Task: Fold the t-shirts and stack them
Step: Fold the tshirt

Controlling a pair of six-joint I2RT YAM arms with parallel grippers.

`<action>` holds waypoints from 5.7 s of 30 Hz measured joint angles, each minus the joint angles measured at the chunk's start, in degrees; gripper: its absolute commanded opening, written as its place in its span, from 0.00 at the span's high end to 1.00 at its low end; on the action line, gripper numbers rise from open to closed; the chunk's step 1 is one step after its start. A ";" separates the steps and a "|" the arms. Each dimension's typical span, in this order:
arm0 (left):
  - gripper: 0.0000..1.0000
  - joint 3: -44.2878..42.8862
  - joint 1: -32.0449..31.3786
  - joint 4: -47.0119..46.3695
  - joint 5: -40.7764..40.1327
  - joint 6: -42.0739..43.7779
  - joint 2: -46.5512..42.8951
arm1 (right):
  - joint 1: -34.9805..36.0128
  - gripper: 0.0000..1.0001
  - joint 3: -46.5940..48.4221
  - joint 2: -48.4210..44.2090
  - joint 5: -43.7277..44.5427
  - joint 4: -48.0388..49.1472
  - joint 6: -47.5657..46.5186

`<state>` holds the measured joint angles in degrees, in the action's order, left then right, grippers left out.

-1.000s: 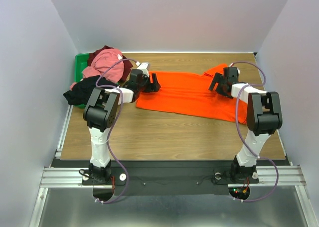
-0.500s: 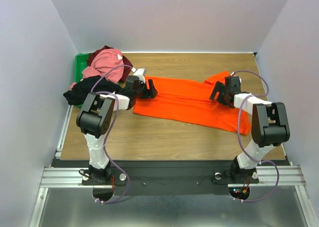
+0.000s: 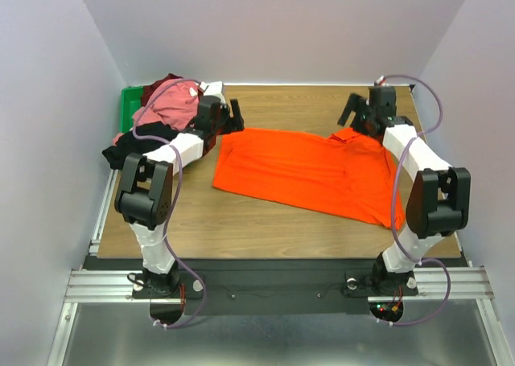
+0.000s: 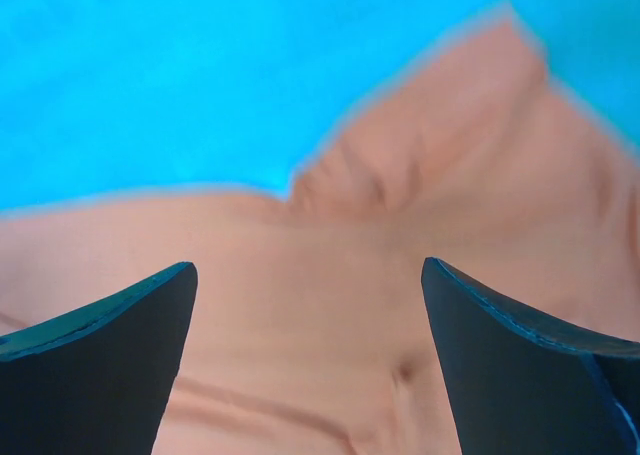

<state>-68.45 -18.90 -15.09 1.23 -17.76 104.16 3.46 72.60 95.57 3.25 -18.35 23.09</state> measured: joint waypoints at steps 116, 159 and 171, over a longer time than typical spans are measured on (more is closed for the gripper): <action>1.00 -12.44 0.94 -0.09 -11.13 4.70 14.08 | -11.76 0.99 0.70 2.29 -0.44 8.55 1.11; 0.17 17.14 -5.20 -3.15 -20.63 2.12 -12.31 | -11.76 0.18 -34.51 -43.01 4.48 -3.04 2.16; 0.16 7.21 -5.40 -8.98 -11.28 2.14 2.01 | -11.76 0.40 -25.00 -16.92 0.13 6.71 1.07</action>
<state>-61.23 -24.29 -24.08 -10.04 -15.62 106.17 -8.29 47.59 78.65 3.38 -11.64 24.16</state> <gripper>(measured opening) 0.841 0.650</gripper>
